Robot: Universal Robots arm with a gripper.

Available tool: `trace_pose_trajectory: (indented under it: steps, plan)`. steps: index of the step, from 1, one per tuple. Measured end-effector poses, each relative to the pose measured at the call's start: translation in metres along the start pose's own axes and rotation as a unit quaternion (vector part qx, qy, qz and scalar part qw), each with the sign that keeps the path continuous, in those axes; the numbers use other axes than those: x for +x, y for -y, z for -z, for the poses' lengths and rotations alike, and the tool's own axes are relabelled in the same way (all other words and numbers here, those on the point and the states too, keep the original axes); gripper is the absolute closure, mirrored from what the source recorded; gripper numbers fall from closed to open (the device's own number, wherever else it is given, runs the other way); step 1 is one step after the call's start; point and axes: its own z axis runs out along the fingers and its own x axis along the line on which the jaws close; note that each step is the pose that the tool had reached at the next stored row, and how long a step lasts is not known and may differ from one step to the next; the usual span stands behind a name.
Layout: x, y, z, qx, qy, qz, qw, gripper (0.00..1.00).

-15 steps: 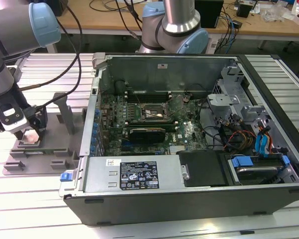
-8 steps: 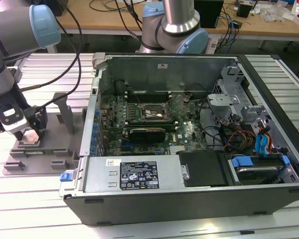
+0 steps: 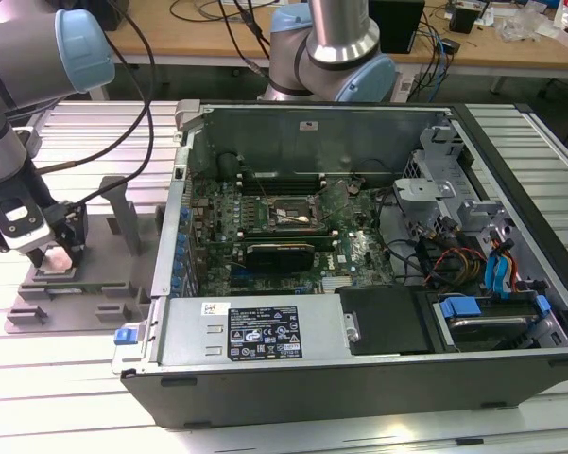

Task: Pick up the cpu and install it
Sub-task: 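Pick up the cpu and move it towards the insertion slot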

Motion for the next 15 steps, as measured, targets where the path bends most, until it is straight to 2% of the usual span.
trace_pose_trajectory:
  steps: [11,15]
  plan:
    - [-0.0001,0.0000,-0.0002,-0.0001,0.0002,0.000,1.0000,0.45]
    - [-0.0002,0.0000,0.0042,0.0000,0.0002,0.000,1.0000,0.45]
